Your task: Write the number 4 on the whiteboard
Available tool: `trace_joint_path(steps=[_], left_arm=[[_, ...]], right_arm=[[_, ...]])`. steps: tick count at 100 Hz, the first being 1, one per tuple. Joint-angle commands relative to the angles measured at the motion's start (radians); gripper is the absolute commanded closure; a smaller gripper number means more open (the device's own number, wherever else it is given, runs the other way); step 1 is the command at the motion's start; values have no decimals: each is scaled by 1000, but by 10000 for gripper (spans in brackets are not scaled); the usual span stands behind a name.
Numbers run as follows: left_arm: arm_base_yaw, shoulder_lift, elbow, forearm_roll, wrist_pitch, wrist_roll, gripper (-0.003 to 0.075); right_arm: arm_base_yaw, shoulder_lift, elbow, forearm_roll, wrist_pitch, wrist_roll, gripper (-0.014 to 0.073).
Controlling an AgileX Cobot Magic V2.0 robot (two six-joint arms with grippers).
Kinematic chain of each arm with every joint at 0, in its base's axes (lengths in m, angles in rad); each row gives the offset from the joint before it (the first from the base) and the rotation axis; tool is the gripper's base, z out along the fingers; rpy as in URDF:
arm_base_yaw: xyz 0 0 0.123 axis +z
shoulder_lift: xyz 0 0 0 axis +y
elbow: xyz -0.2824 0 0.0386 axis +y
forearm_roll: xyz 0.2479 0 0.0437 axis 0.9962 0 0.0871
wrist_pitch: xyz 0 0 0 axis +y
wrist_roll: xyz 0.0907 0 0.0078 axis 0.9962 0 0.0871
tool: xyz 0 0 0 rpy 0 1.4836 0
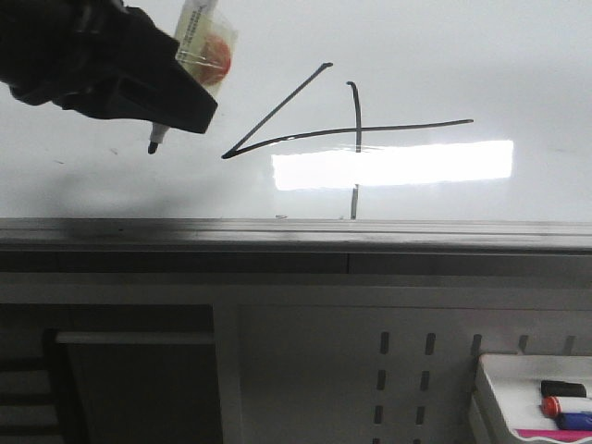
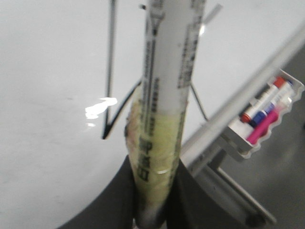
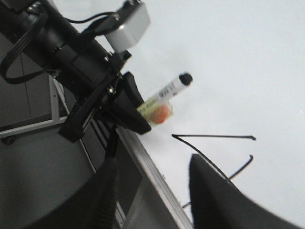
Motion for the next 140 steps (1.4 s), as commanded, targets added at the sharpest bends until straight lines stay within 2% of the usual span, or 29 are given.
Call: trace_joint_path(steps=[1,7,30,44,62,85,140], left_arm=[[2,14,-22,-137,-171,-13,741],[2,46,-23,-169,-225,-13,741],[2,134,-28,-179,-344,-13,741],[2,162,-73,-233,-351,-13,741],[2,189,-143,-416,-321,-13,741],[7,190,-144,-491,-307,-13,741],[7,221,-140,-493,-261,26,741]], right_arm=[[-35,-16,-29,7,-24,16,537],[-45,-16,-29,7,-2,16,668],[-51,-16,-29,7,1,18,658],[-51,-9,-29,7,1,18,658],[-51,-1,-29,14,1,20,658],[-51,-1,-29,41,5,20,658],[-51,-1,-29,46,18,20,658]])
